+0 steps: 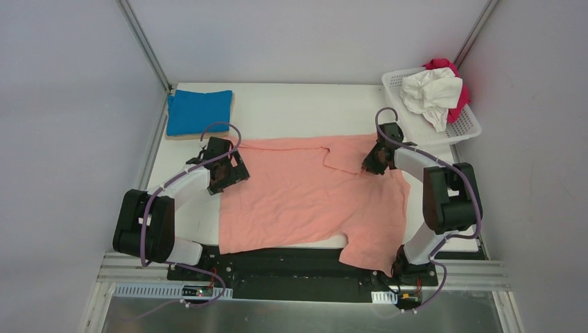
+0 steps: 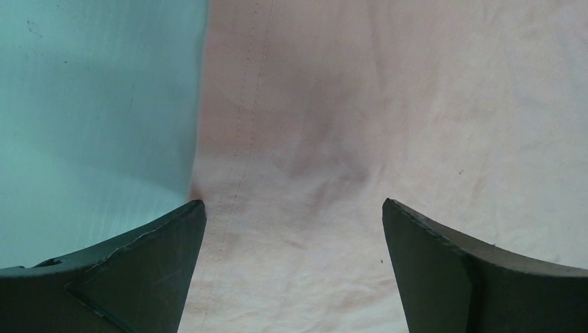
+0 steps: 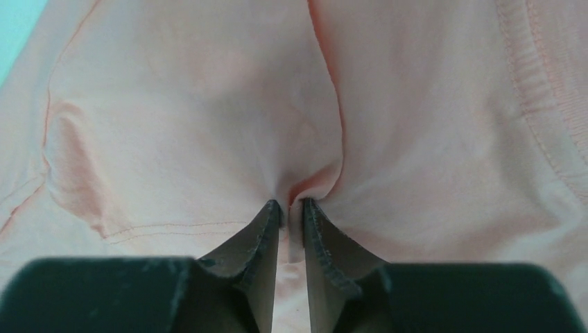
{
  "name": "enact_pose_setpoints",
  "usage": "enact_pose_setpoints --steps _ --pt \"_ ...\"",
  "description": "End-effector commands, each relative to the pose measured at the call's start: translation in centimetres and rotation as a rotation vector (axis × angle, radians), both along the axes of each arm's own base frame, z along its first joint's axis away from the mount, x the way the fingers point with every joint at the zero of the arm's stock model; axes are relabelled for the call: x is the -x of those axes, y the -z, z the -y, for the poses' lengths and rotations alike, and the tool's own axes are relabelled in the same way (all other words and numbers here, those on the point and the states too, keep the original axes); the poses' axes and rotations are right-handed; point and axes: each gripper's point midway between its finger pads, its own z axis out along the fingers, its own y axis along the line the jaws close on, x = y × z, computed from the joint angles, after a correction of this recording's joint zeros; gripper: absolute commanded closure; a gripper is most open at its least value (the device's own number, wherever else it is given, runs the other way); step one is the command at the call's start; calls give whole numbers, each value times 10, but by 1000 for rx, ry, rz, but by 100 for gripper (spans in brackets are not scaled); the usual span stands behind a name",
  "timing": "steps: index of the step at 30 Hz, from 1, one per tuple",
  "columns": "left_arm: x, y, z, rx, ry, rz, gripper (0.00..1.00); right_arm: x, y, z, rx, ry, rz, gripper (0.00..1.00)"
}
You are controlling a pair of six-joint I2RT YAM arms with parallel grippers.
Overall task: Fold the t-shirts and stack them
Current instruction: Flatten out the tshirt
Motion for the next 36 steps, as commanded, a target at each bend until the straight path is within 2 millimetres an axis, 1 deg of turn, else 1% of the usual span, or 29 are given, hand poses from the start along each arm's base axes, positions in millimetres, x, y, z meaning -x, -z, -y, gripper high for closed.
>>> enact_pose_setpoints --steps 1,5,9,10,11,15,20,22,23,26,29,31,33,36 --pt "-1 2 -4 -27 -5 4 1 13 -6 2 17 13 -12 81" --pt "-1 3 -3 -26 -5 -4 1 10 -15 -3 -10 6 8 95" --pt "-2 3 -3 -25 -5 -3 1 12 -27 -4 -16 3 16 97" --pt "-2 3 -3 -26 -5 -3 1 12 -30 -3 -10 7 20 99" --pt "-1 3 -4 -28 -6 -5 1 12 -34 0 -2 13 26 100" --pt "-2 4 -5 -34 -10 -6 1 13 -45 2 5 16 41 100" --pt "-2 8 -6 -44 -14 -18 1 1 -62 -6 -19 -18 64 100" --pt "-2 9 -8 -50 -17 -22 1 -1 -61 -4 0 -18 43 99" --pt "-1 10 -8 -52 -18 -24 1 0 -58 -2 14 -18 23 99" --pt "-1 9 -10 -62 -23 -25 1 6 -44 4 52 -11 -41 97" --pt "-1 9 -12 -70 -26 -25 1 15 -29 5 59 -15 -91 95" --pt "-1 8 -13 -79 -30 -25 1 17 -23 6 64 -17 -107 98" --pt "-1 9 -15 -85 -33 -27 1 13 -25 5 65 -19 -95 100" --pt "-1 8 -14 -83 -32 -30 1 -3 -39 0 40 -21 -43 100"
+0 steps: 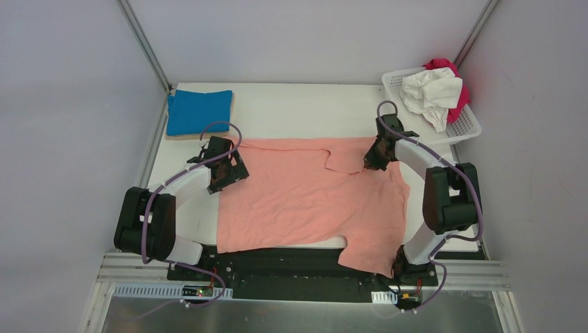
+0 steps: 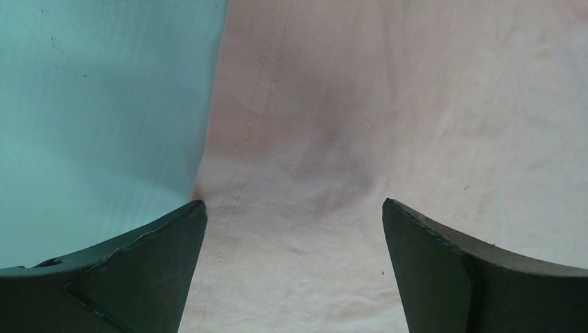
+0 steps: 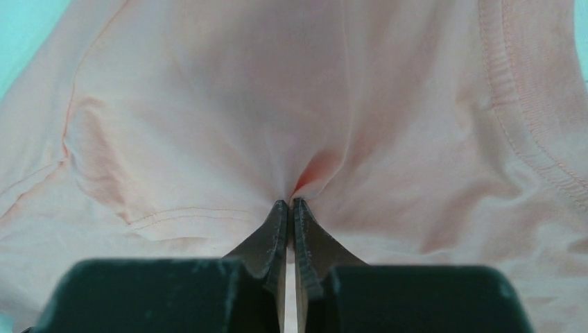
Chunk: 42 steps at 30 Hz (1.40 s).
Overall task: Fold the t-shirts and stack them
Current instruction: Flatten out the tshirt
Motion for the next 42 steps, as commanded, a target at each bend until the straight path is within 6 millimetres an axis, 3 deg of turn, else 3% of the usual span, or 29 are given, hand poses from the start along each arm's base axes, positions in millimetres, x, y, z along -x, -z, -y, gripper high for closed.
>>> enact_pose_setpoints --steps 1,12,18,29,34,37,40,42 --pt "4 7 -7 -44 -12 -39 1 -20 -22 -5 -11 -11 71 100" --pt "3 12 -9 -62 -12 -59 1 -87 -59 -13 -61 93 184 100" --pt "4 14 -10 -71 -4 -74 1 -140 -71 -4 -81 260 257 100" --pt "5 20 -6 -66 29 -106 1 -245 -61 17 -153 551 448 100" --pt "9 23 -3 -54 48 -121 1 -280 -50 33 -121 640 506 100" --pt "11 23 -4 -55 50 -123 1 -297 -52 42 -116 667 538 89" --pt "11 22 -3 -47 54 -120 1 -321 -75 37 -139 576 602 77" --pt "10 21 -1 -43 57 -119 1 -333 -105 25 -164 463 648 57"
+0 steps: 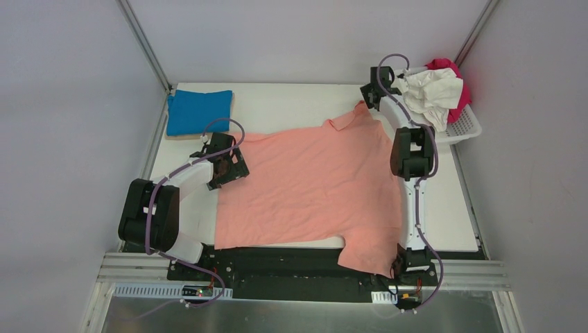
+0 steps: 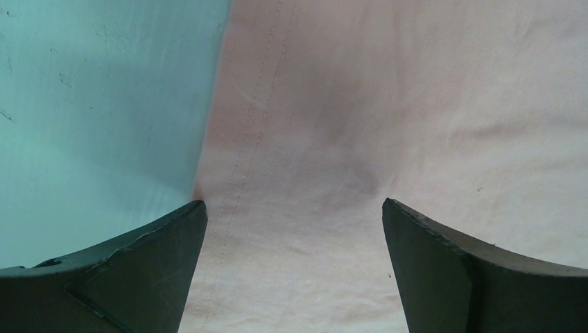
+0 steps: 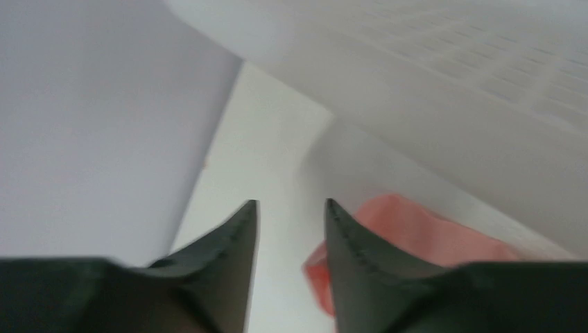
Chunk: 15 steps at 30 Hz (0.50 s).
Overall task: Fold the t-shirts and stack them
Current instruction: Flatten out the tshirt
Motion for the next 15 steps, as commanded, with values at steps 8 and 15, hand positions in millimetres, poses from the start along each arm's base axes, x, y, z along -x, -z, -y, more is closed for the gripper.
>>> enact_pose_setpoints --steps 8,15 --pt "16 11 5 23 24 -67 1 49 -108 -37 27 -433 90 0" --pt "11 3 7 31 31 -37 1 125 -54 -95 -5 -607 -72 1"
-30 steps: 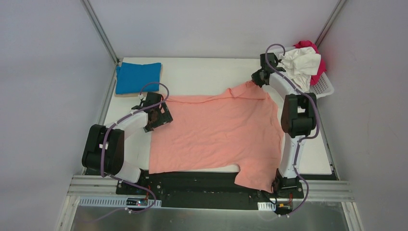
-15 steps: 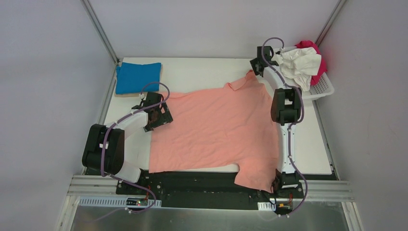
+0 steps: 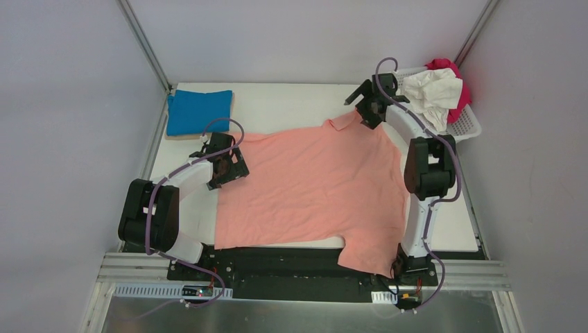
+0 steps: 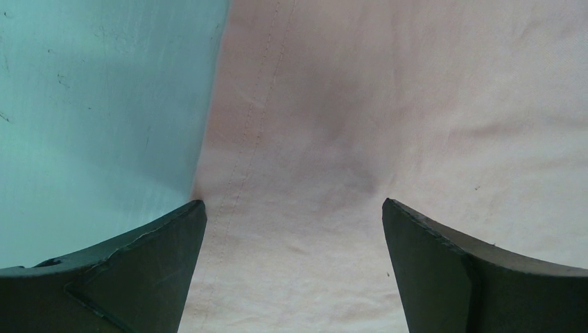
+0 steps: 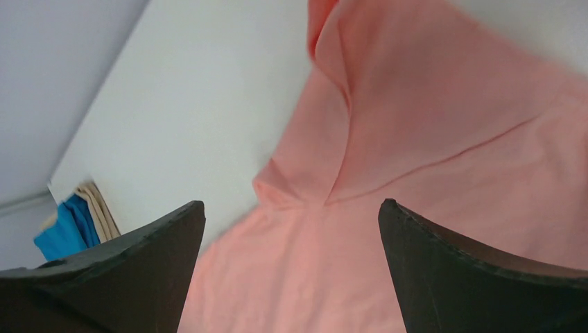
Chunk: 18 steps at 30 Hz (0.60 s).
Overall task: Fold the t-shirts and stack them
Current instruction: Flatten out the tshirt
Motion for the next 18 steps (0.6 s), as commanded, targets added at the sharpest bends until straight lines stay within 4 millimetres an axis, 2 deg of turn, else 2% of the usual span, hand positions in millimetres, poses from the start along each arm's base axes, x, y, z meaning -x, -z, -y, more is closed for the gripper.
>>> enact_pose_setpoints --steps 1,4,13,18 --pt "11 4 5 20 26 -39 1 30 5 -53 -23 -181 -20 1" --pt "12 5 5 20 29 -43 1 25 13 -60 -18 -194 -44 1" --pt "11 7 4 11 27 -48 1 1 44 -59 12 -158 -66 1" --pt "10 8 4 8 28 -50 1 -17 53 -62 5 -151 -38 1"
